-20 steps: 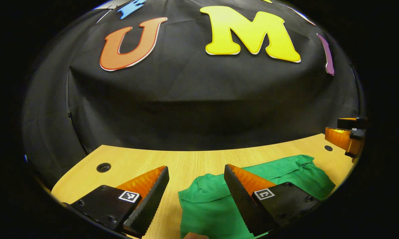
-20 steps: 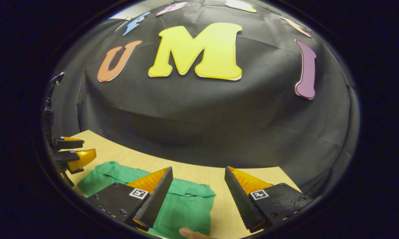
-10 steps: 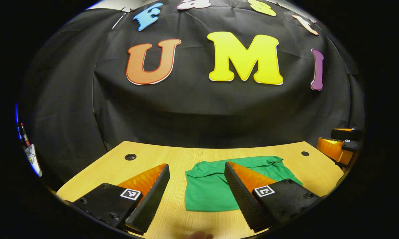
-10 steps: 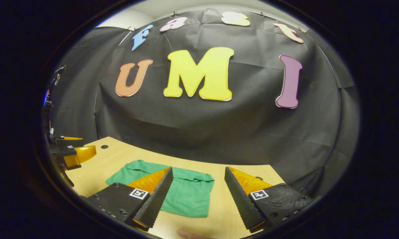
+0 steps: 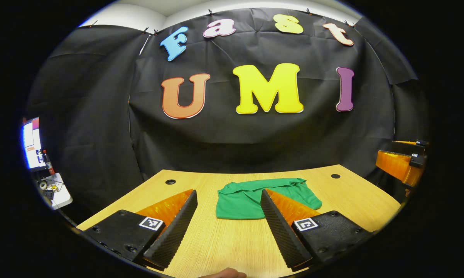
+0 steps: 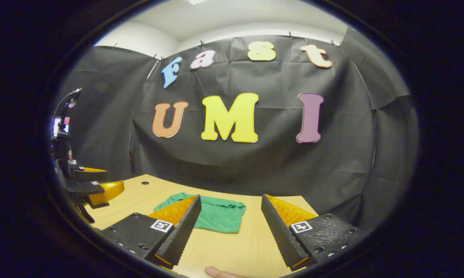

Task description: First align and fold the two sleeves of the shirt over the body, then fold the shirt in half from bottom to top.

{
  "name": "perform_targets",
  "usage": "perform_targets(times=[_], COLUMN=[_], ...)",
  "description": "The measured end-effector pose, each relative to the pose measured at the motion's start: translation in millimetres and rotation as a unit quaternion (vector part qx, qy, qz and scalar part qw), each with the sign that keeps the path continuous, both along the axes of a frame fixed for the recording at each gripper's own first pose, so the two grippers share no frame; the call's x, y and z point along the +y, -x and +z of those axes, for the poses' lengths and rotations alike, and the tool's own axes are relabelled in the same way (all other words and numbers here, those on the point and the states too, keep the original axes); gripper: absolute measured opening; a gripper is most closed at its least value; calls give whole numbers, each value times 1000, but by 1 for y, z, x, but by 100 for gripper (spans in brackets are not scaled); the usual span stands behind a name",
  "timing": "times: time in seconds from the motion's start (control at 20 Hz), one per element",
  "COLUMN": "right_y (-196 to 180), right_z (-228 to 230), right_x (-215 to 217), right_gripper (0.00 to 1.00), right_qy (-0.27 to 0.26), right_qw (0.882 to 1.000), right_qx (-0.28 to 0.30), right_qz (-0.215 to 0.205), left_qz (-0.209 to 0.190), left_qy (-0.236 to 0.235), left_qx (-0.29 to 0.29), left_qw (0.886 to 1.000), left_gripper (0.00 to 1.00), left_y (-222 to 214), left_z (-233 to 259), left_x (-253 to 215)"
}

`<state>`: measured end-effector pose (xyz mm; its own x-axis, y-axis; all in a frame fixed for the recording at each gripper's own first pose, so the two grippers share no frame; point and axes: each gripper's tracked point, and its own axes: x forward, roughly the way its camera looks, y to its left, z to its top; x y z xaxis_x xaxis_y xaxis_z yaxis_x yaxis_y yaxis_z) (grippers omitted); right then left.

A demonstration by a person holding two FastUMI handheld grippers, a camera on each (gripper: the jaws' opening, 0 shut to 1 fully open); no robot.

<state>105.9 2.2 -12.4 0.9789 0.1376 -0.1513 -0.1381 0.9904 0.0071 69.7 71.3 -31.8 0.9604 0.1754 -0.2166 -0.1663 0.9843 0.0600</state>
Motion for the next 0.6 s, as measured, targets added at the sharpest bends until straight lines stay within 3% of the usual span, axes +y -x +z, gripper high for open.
perform_targets(times=[0.2,0.35,0.6], right_y=[68,108,137], right_z=[2,5,-5], right_x=[-26,-38,-46], right_gripper=[95,94,96], right_qy=[5,16,14], right_qw=[1000,999,999], right_qx=[-5,-21,-13], right_qz=[-21,-30,-50], left_qz=[-13,1,-11], left_qy=[-21,-9,-18], left_qx=[-8,-31,-61], left_qw=[1000,999,998], left_gripper=[100,100,100], left_y=[59,94,111], left_z=[11,22,31], left_x=[-16,-15,-23])
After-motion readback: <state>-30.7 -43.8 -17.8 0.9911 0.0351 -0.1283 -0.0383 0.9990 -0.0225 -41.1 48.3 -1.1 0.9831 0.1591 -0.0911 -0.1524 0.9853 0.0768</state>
